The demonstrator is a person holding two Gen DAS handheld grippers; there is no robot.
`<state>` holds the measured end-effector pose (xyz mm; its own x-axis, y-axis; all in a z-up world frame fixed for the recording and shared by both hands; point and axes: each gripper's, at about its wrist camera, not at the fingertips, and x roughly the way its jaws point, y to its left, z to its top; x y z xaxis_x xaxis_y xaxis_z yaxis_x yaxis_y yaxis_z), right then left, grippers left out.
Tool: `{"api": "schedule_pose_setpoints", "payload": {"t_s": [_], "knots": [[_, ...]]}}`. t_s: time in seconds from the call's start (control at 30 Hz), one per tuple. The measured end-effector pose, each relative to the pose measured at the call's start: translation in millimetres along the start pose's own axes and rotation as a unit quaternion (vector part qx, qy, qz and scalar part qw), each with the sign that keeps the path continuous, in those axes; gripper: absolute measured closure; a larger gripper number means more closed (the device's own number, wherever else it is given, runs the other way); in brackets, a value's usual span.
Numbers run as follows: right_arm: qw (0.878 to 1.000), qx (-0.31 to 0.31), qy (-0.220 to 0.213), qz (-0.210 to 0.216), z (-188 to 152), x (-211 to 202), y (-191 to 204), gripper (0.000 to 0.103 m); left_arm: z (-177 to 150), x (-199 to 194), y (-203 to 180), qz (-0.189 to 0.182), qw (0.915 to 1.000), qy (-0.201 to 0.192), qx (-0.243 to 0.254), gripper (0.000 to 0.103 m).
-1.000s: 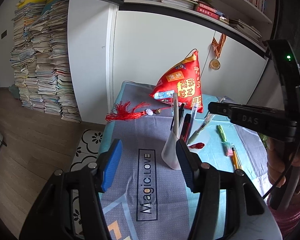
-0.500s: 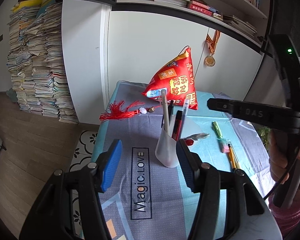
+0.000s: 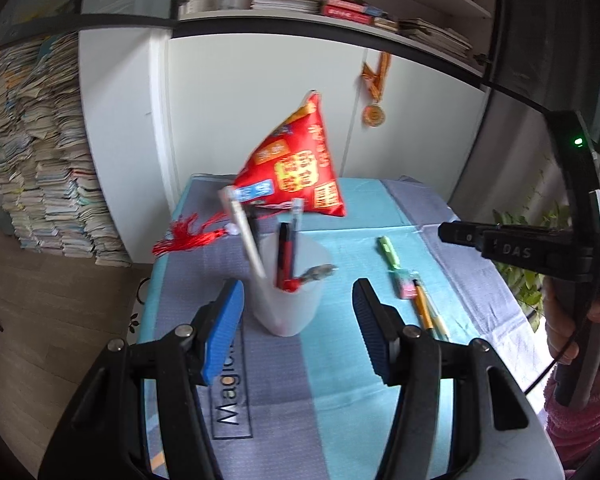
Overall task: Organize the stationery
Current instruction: 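Move both open tools back over the remaining pens, then grasp the yellow-black pencil with the left tool while the right tool grasps the clear beige-grip pen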
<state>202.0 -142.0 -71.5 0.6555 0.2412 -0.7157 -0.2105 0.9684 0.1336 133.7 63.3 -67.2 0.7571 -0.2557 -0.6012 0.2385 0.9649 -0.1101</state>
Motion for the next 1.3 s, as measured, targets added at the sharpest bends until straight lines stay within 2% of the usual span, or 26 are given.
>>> {"api": "schedule_pose_setpoints", "payload": {"t_s": [0.13,0.27,0.47,0.6,0.73,0.9,0.93,0.97,1.17,1.3], "knots": [[0.999,0.025,0.022,-0.021,-14.4,4.6,-27.4,0.091,0.3,7.8,-25.1,-0.017,0.9995,0.007,0.026,0.048],[0.997,0.017,0.059,-0.052,-34.6,21.5,-44.0,0.091,-4.3,22.1,-43.6,-0.031,0.9983,0.027,0.041,0.048],[0.992,0.038,0.111,-0.051,-62.8,50.5,-64.7,0.091,-17.0,49.6,-67.5,-0.047,0.9949,0.066,0.061,0.049],[0.99,0.023,0.128,-0.048,-73.4,60.8,-62.6,0.091,-24.1,65.7,-72.9,-0.046,0.9928,0.092,0.061,0.05],[0.988,0.016,0.141,-0.061,-77.5,70.7,-61.2,0.091,-28.9,70.1,-74.7,-0.044,0.9919,0.1,0.064,0.05],[0.988,0.003,0.144,-0.051,-79.8,73.6,-56.5,0.092,-33.3,78.1,-84.4,-0.059,0.9891,0.115,0.071,0.05],[0.989,0.001,0.142,-0.053,-80.5,72.2,-56.3,0.1,-34.2,79.8,-87.7,-0.063,0.9883,0.118,0.073,0.05],[0.989,0.001,0.14,-0.056,-80.6,69.1,-56.6,0.101,-35.9,81.0,-91.1,-0.068,0.9874,0.121,0.076,0.05],[0.988,0.018,0.135,-0.067,-85.6,46.2,-80.2,0.102,-41.1,104.2,-119.9,-0.105,0.9787,0.148,0.095,0.05],[0.988,0.045,0.129,-0.066,-90.3,30.2,-97.8,0.102,-48.2,133.0,-138.5,-0.106,0.9723,0.178,0.109,0.05]]}}
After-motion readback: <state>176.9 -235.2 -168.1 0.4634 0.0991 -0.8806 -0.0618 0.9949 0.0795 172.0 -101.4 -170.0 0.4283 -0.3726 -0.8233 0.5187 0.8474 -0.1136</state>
